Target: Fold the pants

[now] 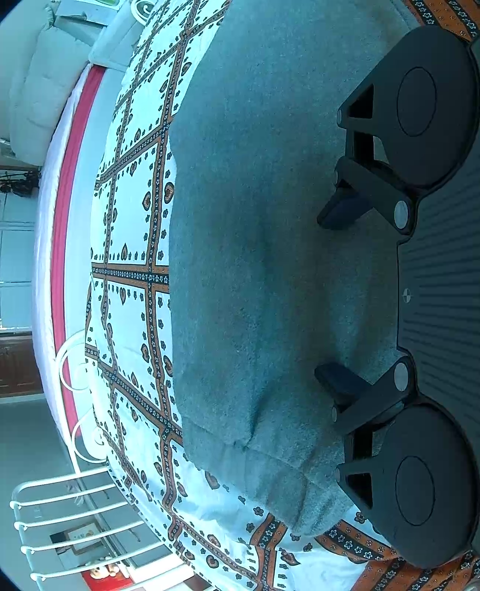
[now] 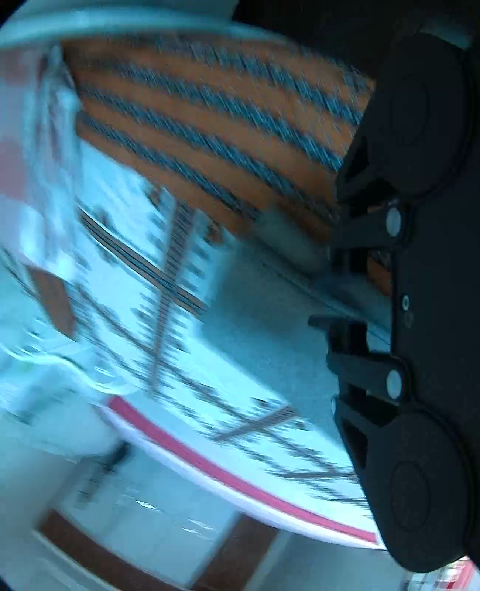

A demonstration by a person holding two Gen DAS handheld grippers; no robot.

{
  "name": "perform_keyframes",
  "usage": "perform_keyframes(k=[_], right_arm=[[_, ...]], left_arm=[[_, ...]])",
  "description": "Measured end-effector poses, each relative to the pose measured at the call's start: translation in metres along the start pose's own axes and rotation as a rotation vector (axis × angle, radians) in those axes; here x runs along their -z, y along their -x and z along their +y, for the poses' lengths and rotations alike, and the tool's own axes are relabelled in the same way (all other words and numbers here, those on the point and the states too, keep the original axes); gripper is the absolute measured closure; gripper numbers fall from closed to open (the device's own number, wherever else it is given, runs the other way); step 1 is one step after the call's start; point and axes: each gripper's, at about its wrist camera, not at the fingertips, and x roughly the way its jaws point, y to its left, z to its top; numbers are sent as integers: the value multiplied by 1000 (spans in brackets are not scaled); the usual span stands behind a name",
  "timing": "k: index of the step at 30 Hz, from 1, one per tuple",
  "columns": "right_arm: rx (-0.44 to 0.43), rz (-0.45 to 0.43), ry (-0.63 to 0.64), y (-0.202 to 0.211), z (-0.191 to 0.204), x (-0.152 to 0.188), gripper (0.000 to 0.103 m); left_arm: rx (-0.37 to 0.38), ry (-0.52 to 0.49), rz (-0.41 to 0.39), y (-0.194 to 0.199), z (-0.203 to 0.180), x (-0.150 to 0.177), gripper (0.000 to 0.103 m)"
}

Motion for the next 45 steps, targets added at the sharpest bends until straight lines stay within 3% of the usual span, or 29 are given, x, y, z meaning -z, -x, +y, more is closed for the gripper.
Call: perform_keyframes(k=[6,13,14,16,18,20,22,25,26,27,29,30,31,33,34,38,40,45], right_arm=[[-22,77,-111,0,-38,-4,90],[-73,112,-80,-25,-30,-7,89],[-63,117,-51,-28,-26,-7,103],[-50,65,61,-20,-11,-10,103],[-137,-46,125,2,4,-13,103],[-166,-141,229,18,21,-11,103],[-100,-126,236,11,19,-11,103],[51,29,114,-25,-8,-12,103],[49,55,60,-29,-17,-13,103],[20,31,4,-23,-21,-15,103],[83,-73,-16,-2,-18,-16,89],[97,-127,-25,10,-17,-16,89],[44,-143,-49,16,-19,-16,89],[-95,-89,-91,16,-20,-15,89],[-107,-44,-82,9,-17,-12,89],[-79,90,-94,-21,-11,0,89],[-45,95,-84,-28,-8,3,92],[-56,106,-130,-22,-9,1,90]], left_arm=[[-5,1,7,-2,-7,-4,22],[-17,-18,12,-7,-19,-4,17],[-19,-22,11,-7,-20,-4,16],[-20,-24,10,-8,-19,-3,14],[-17,-25,9,-7,-18,-2,13],[-15,-32,7,-6,-19,0,13],[-10,-37,5,-6,-19,1,13],[-7,-34,9,-5,-19,0,13],[-5,-33,11,-5,-19,0,13],[-5,-31,11,-5,-19,-1,12],[-4,-35,12,-4,-19,0,12],[-3,-38,12,-4,-19,-1,12],[0,-38,12,-4,-19,-1,12],[1,-38,12,-4,-18,-1,12],[0,-37,12,-4,-18,-1,12],[-9,-27,5,-2,-18,-2,12],[-28,-29,-4,0,-15,-2,12],[-71,-3,-24,6,1,1,12]])
